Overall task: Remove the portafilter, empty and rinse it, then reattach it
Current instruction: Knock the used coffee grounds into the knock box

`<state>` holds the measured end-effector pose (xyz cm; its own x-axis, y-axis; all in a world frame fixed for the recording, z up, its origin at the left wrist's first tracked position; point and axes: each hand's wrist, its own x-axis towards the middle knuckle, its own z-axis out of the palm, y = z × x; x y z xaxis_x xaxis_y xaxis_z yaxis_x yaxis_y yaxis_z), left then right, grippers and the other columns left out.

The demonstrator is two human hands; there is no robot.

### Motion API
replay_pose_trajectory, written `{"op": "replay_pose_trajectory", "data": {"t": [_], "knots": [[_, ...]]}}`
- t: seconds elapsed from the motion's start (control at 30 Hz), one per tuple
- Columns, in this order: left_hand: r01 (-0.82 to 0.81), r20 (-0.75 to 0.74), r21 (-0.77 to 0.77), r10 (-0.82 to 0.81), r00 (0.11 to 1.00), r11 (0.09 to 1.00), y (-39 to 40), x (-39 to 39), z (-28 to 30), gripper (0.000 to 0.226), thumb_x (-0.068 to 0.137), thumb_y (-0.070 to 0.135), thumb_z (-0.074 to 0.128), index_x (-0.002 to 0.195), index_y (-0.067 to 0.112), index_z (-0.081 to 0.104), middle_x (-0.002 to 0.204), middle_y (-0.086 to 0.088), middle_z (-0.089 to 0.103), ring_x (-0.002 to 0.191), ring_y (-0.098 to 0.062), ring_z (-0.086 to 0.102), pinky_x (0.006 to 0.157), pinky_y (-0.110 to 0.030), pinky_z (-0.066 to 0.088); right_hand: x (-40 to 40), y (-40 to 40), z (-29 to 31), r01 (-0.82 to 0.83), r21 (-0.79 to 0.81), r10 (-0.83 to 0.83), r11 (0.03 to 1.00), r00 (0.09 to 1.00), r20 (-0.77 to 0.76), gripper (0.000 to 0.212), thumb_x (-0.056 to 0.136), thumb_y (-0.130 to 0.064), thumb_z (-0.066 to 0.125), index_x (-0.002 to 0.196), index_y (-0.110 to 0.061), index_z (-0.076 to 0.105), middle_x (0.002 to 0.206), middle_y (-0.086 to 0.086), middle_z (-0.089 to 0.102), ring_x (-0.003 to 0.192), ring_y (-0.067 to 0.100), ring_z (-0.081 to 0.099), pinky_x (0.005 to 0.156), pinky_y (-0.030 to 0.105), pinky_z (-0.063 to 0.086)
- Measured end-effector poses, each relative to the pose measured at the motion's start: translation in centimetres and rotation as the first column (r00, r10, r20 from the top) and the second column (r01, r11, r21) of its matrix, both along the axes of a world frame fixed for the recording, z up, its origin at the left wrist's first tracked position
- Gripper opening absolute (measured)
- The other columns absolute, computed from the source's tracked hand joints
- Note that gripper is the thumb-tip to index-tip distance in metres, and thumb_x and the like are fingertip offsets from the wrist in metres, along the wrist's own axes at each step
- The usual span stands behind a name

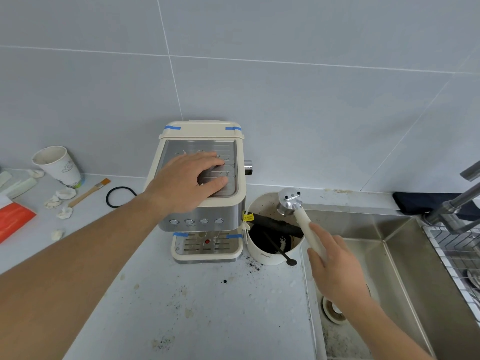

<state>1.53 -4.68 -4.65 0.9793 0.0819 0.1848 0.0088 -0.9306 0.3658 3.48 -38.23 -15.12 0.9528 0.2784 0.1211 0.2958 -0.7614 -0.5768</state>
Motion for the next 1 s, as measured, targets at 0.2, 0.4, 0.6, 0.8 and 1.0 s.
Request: {"op": "replay_pose_trajectory", "data": {"t": [0.2, 0.4, 0.6, 0.8, 1.0], "knots": [[0.006, -0.004, -0.003, -0.006, 1.000, 1.000, 0.0, 0.0, 0.0, 0.061, 0.084, 0.067, 0.039, 0.134, 0.034, 0.053, 0.149, 0.009, 0.046, 0.137, -0.014, 0.039, 0.114, -0.042, 0.026, 0.0, -0.1, -1.0, -0.018, -0.050, 0.013, 0.999, 0.995, -0.099, 0.054, 0.090, -0.014, 0.064, 0.141, -0.027, 0.052, 0.096, 0.001, 0.056, 0.069, 0.018, 0.055, 0.058, 0.034, 0.046], [0.007, 0.000, 0.010, -0.007, 1.000, 1.000, 0.0, -0.1, 0.0, 0.061, 0.084, 0.067, 0.038, 0.134, 0.034, 0.052, 0.148, 0.009, 0.047, 0.135, -0.015, 0.041, 0.114, -0.044, 0.027, 0.1, 0.1, -0.8, -0.004, -0.049, -0.001, 0.999, 0.995, -0.099, 0.054, 0.090, -0.017, 0.064, 0.141, -0.030, 0.052, 0.096, -0.001, 0.056, 0.072, 0.017, 0.055, 0.060, 0.034, 0.048], [-0.002, -0.002, -0.008, 0.002, 1.000, 1.000, 0.0, 0.0, -0.1, 0.065, 0.081, 0.070, 0.035, 0.133, 0.035, 0.053, 0.148, 0.010, 0.047, 0.136, -0.013, 0.040, 0.114, -0.042, 0.026, 0.1, 0.2, -0.4, 0.026, 0.063, -0.022, 0.998, 0.998, -0.058, 0.053, 0.089, -0.018, 0.066, 0.138, -0.033, 0.054, 0.096, -0.007, 0.057, 0.074, 0.004, 0.055, 0.059, 0.023, 0.041], [0.000, -0.004, -0.008, 0.000, 1.000, 1.000, 0.0, 0.0, 0.0, 0.066, 0.081, 0.070, 0.035, 0.133, 0.035, 0.053, 0.148, 0.010, 0.047, 0.136, -0.012, 0.039, 0.115, -0.043, 0.025, -0.1, 0.6, -0.8, 0.007, -0.018, -0.009, 1.000, 0.993, -0.115, 0.053, 0.090, -0.019, 0.065, 0.141, -0.028, 0.053, 0.093, -0.002, 0.056, 0.071, 0.007, 0.051, 0.056, 0.022, 0.035], [-0.005, -0.019, -0.001, 0.005, 1.000, 1.000, 0.0, 0.0, 0.0, 0.065, 0.082, 0.071, 0.034, 0.134, 0.036, 0.052, 0.148, 0.012, 0.046, 0.136, -0.014, 0.039, 0.112, -0.040, 0.025, 0.0, 0.9, -0.3, 0.088, 0.048, -0.076, 0.995, 0.975, -0.207, 0.051, 0.089, -0.021, 0.065, 0.138, -0.034, 0.055, 0.091, -0.003, 0.061, 0.072, 0.013, 0.059, 0.060, 0.027, 0.045]]}}
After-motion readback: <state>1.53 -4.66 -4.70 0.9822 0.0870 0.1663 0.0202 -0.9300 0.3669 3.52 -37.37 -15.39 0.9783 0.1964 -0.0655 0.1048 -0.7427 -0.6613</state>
